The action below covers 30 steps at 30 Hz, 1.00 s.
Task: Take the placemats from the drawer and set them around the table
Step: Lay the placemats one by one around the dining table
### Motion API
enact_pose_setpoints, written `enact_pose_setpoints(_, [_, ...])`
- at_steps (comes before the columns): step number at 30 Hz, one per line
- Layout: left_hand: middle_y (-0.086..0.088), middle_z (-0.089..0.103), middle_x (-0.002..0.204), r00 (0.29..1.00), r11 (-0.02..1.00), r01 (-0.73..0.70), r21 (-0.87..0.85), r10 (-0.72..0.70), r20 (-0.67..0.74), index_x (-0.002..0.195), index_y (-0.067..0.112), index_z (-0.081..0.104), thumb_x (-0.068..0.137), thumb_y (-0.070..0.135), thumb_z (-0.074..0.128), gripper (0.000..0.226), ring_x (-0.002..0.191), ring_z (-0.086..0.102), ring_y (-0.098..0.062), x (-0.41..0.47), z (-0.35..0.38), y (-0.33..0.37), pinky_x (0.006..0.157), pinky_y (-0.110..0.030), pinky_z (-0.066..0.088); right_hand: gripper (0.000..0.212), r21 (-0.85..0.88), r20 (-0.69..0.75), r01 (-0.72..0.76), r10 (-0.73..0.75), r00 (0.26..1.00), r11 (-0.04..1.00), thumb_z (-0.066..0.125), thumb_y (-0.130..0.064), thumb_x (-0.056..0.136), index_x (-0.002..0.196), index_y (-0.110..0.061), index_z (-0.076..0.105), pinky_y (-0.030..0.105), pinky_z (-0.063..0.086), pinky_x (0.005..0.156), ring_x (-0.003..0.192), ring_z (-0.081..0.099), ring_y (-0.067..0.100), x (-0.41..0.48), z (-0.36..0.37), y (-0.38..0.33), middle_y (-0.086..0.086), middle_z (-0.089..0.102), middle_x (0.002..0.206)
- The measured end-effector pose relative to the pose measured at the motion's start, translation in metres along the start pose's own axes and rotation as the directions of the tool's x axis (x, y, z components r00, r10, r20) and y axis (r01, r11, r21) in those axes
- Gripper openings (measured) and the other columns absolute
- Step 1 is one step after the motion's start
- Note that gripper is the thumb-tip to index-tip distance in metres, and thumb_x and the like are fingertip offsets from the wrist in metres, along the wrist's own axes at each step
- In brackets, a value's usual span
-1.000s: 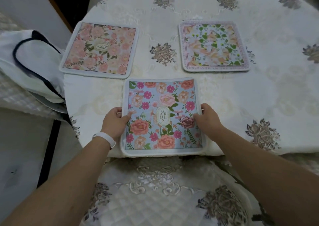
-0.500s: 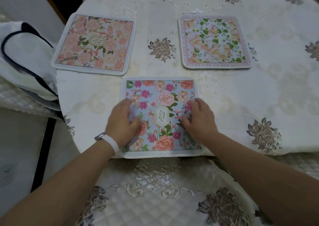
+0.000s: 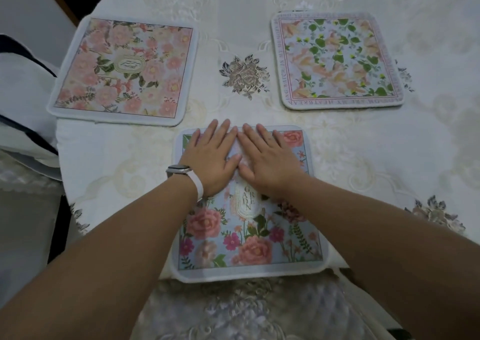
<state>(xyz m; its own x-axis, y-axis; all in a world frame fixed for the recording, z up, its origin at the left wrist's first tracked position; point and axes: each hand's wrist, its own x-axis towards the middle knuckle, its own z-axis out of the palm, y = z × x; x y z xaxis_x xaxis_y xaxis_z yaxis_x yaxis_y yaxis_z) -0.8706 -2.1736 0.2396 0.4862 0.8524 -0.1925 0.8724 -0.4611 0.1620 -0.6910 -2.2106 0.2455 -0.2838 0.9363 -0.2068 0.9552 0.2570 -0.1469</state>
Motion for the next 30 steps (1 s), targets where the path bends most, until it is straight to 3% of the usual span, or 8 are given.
enact_pose_setpoints(13, [-0.003, -0.007, 0.163, 0.979, 0.979, 0.205, 0.023, -0.204, -0.020, 0.154, 0.019, -0.004, 0.091, 0.069, 0.012, 0.082, 0.148, -0.009, -0.022, -0.018, -0.001, -0.014, 0.120, -0.042, 0.001, 0.079, 0.114, 0.003, -0.223, 0.224, 0.975, 0.968, 0.018, -0.060, 0.095, 0.155, -0.013, -0.005, 0.039, -0.005, 0.121, 0.149, -0.013, 0.022, -0.030, -0.001, 0.043, 0.008, -0.012, 0.163])
enact_pose_setpoints(21, [-0.009, -0.007, 0.162, 0.948, 0.945, 0.316, -0.089, -0.319, -0.016, 0.153, 0.013, -0.003, 0.095, 0.063, 0.018, 0.080, 0.148, -0.008, -0.024, -0.076, 0.008, 0.012, 0.120, -0.042, 0.002, 0.075, 0.140, 0.064, -0.290, 0.284, 0.957, 0.947, 0.017, -0.056, 0.097, 0.155, -0.015, -0.007, 0.043, -0.009, 0.120, 0.148, -0.019, 0.022, -0.096, 0.010, 0.022, 0.006, -0.016, 0.162])
enact_pose_setpoints(25, [-0.001, -0.010, 0.159, 0.987, 0.974, 0.158, -0.164, -0.160, 0.001, 0.153, 0.018, 0.002, 0.099, 0.054, 0.020, 0.068, 0.148, -0.010, -0.022, -0.126, 0.022, 0.052, 0.119, -0.039, -0.004, 0.068, 0.076, 0.076, -0.118, 0.112, 0.991, 0.990, 0.019, -0.050, 0.100, 0.155, -0.012, 0.001, 0.043, -0.011, 0.118, 0.148, -0.013, 0.024, -0.121, 0.014, -0.012, 0.012, -0.008, 0.162])
enact_pose_setpoints(28, [-0.003, 0.015, 0.159, 0.999, 0.995, 0.042, -0.096, -0.042, -0.001, 0.150, 0.019, 0.027, 0.100, 0.042, 0.020, 0.055, 0.148, 0.014, -0.027, -0.142, 0.029, 0.065, 0.117, -0.041, 0.005, 0.066, 0.048, 0.072, 0.002, -0.006, 0.997, 0.999, 0.020, -0.051, 0.100, 0.154, -0.012, 0.014, 0.048, -0.001, 0.119, 0.149, -0.003, 0.029, -0.133, 0.023, -0.044, 0.013, 0.004, 0.162])
enact_pose_setpoints(30, [-0.004, 0.022, 0.158, 0.999, 0.997, 0.039, -0.068, -0.039, 0.007, 0.149, 0.021, 0.031, 0.100, 0.041, 0.020, 0.053, 0.146, 0.018, -0.027, -0.142, 0.028, 0.065, 0.115, -0.042, 0.008, 0.065, 0.090, 0.065, 0.002, -0.008, 0.998, 0.996, 0.026, -0.049, 0.100, 0.152, -0.010, 0.025, 0.051, 0.009, 0.119, 0.149, 0.010, 0.028, -0.138, 0.030, -0.061, 0.011, 0.017, 0.161])
